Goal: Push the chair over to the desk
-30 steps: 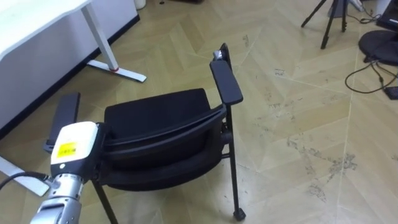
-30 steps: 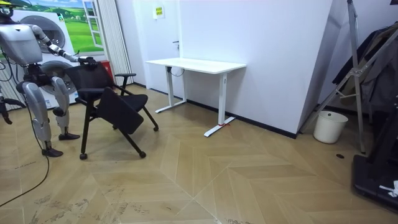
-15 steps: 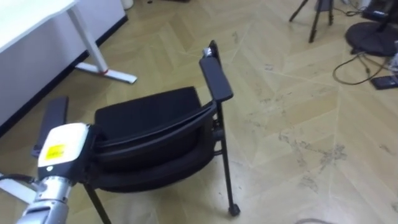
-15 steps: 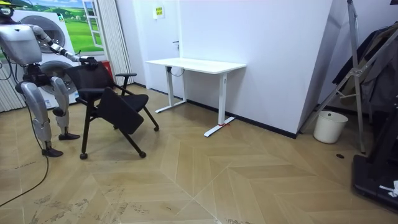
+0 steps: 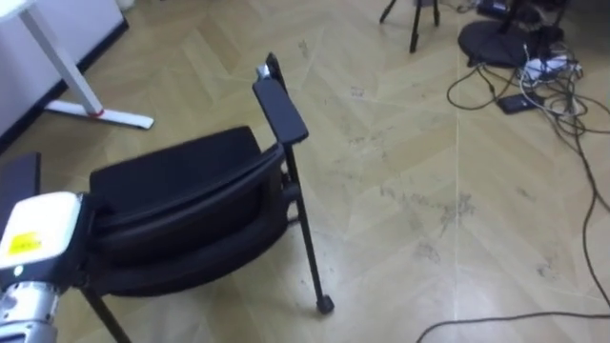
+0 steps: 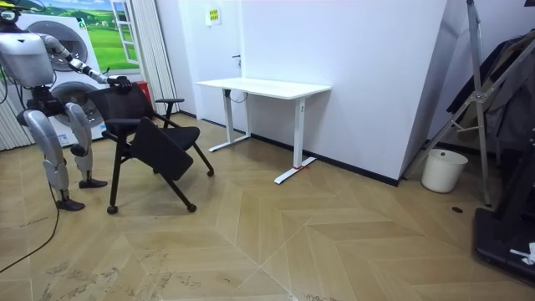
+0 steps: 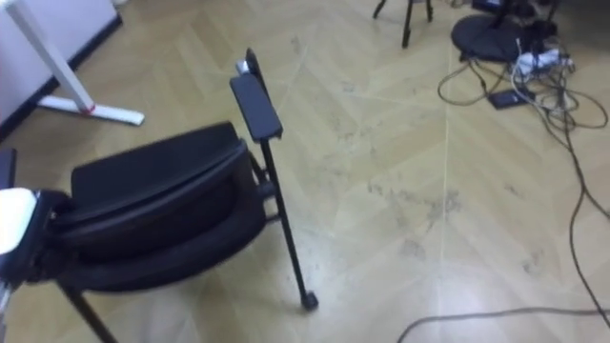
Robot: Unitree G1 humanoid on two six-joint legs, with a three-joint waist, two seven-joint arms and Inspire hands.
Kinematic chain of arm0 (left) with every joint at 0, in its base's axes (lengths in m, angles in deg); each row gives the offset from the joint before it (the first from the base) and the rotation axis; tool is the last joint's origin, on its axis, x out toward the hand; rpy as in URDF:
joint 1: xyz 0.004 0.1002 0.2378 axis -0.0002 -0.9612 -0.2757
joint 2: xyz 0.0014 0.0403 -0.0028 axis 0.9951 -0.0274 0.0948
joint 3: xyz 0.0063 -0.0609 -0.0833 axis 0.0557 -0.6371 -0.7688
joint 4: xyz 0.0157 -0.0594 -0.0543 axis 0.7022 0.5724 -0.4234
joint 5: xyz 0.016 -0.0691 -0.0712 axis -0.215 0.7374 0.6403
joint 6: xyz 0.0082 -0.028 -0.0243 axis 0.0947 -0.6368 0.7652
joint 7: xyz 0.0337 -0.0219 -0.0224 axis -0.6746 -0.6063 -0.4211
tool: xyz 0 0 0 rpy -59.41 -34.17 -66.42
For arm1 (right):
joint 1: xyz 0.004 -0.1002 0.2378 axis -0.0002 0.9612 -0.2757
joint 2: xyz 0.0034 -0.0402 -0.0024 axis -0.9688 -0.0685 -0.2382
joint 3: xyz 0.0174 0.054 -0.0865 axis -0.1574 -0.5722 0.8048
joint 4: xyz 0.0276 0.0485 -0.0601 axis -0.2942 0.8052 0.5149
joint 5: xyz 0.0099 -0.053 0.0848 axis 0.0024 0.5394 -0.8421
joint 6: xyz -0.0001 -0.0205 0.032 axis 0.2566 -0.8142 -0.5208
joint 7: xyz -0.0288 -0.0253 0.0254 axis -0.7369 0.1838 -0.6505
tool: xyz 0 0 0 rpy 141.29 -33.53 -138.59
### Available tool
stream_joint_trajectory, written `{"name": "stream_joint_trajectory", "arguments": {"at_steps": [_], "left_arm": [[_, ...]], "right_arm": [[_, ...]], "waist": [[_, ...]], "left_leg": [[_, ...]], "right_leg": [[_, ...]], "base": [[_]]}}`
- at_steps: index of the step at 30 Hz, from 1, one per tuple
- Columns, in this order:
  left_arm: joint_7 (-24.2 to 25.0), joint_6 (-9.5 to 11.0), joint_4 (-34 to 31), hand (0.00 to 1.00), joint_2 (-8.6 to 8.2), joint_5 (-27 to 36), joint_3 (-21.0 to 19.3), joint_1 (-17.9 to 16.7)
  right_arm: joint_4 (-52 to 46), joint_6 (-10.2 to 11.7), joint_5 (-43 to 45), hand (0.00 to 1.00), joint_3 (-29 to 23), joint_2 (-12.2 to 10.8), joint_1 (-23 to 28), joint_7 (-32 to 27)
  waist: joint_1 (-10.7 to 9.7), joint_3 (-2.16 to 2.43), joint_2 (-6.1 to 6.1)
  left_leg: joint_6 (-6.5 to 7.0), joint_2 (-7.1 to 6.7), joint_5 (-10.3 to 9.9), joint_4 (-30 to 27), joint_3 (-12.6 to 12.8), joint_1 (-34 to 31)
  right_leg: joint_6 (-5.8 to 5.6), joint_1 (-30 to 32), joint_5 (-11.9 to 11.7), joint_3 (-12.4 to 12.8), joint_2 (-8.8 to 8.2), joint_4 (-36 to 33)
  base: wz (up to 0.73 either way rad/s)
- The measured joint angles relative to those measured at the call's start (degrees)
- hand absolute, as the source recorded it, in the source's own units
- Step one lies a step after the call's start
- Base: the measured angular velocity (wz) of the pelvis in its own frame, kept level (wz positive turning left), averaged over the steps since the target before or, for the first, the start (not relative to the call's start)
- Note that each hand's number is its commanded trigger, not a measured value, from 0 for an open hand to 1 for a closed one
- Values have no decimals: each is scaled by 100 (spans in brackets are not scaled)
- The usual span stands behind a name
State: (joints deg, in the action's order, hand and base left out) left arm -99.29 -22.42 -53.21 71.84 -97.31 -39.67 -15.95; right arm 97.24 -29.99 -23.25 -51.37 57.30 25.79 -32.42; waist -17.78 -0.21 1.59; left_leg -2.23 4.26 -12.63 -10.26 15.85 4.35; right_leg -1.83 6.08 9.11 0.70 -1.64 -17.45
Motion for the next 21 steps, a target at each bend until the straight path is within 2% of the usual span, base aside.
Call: {"name": "stream_joint_trajectory", "arguments": {"at_steps": [2,4,9,10,13,15,21], "left_arm": [[81,-2,-19,100,-29,-115,7,74],[160,-28,-109,100,-57,-114,7,79],[304,-79,-355,100,-82,-114,109,133],[310,-93,-356,100,-82,-114,189,234],[434,-127,-357,100,-85,-114,363,445],[520,-168,-365,100,-88,-120,518,579],[752,-197,-572,100,-166,-253,563,638]], "right_arm": [[-574,68,866,0,382,226,-129,-181],[-921,139,1319,0,679,275,-136,-160],[-1687,59,2509,0,1561,285,-260,-84],[-1847,59,2747,0,1827,293,-295,-25],[-2004,49,3240,0,2470,304,-459,295],[-2064,35,3561,0,2923,313,-577,602],[-2069,29,3836,0,3537,360,-817,1398]], "waist": [[111,-19,28],[196,-20,29],[450,-49,-29],[562,-57,-42],[769,-67,-85],[903,-55,-96],[1186,-39,-130]], "left_leg": [[0,0,0,18,10,10],[-1,7,1,44,9,30],[0,1,3,62,67,58],[-1,0,3,66,77,97],[0,3,3,91,76,129],[-1,4,3,91,76,143],[-1,16,3,93,75,206]], "right_leg": [[0,12,1,19,11,4],[4,0,3,15,21,61],[3,-4,0,36,15,44],[3,-10,-1,44,17,45],[-1,-90,-6,40,22,100],[-15,-145,-19,37,19,175],[-9,-199,-28,14,19,191]], "base": [[-5],[-2],[-5],[0],[0],[2],[-1]]}}
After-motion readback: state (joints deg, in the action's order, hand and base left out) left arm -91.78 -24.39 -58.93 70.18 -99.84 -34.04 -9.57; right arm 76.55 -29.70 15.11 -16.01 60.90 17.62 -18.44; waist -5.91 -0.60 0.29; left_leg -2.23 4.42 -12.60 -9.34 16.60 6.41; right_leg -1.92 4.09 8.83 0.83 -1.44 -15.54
